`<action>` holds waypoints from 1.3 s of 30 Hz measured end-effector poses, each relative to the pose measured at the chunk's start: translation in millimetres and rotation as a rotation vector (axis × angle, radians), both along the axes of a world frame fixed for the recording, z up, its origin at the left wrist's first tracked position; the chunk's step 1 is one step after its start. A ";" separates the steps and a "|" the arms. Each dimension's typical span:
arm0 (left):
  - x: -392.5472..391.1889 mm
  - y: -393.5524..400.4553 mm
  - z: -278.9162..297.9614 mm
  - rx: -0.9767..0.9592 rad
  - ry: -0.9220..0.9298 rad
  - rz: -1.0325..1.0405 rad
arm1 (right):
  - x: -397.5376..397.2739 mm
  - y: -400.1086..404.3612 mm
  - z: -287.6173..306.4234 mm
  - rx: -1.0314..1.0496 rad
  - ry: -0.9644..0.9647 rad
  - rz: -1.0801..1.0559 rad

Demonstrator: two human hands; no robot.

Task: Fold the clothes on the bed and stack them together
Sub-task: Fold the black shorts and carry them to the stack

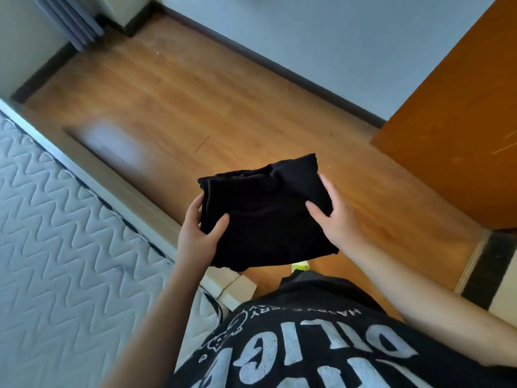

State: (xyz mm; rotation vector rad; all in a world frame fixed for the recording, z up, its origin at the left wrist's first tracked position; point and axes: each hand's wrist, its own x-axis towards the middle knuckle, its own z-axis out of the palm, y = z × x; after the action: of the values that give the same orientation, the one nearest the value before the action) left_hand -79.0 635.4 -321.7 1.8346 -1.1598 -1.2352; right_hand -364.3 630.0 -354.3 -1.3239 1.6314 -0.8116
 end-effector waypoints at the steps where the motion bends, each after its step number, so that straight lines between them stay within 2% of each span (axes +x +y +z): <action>1: -6.3 -6.9 2.1 0.000 -0.008 0.006 | -7.7 -10.0 -0.3 0.016 -0.010 0.014; 8: -23.9 -50.7 8.9 0.009 -0.048 0.051 | -25.9 -67.3 -0.6 0.052 -0.052 0.107; 17: 6.1 -84.3 2.4 -0.004 0.001 0.172 | 11.7 -140.7 -1.5 -0.004 -0.012 0.250; 22: 53.3 -112.8 -2.3 -0.039 0.015 0.268 | 65.3 -200.3 2.0 -0.020 0.025 0.355; 29: 160.5 -172.1 3.7 -0.075 0.034 0.411 | 184.6 -299.0 13.8 -0.068 0.036 0.505; 39: 259.1 -288.2 19.0 -0.101 -0.007 0.500 | 296.3 -438.4 32.6 -0.080 0.031 0.591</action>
State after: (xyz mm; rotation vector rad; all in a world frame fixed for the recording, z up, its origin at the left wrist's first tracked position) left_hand 180.1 347.1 -302.7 1.8960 -0.6871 -0.8665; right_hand -68.0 191.6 -321.7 -1.7592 1.1346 -0.4969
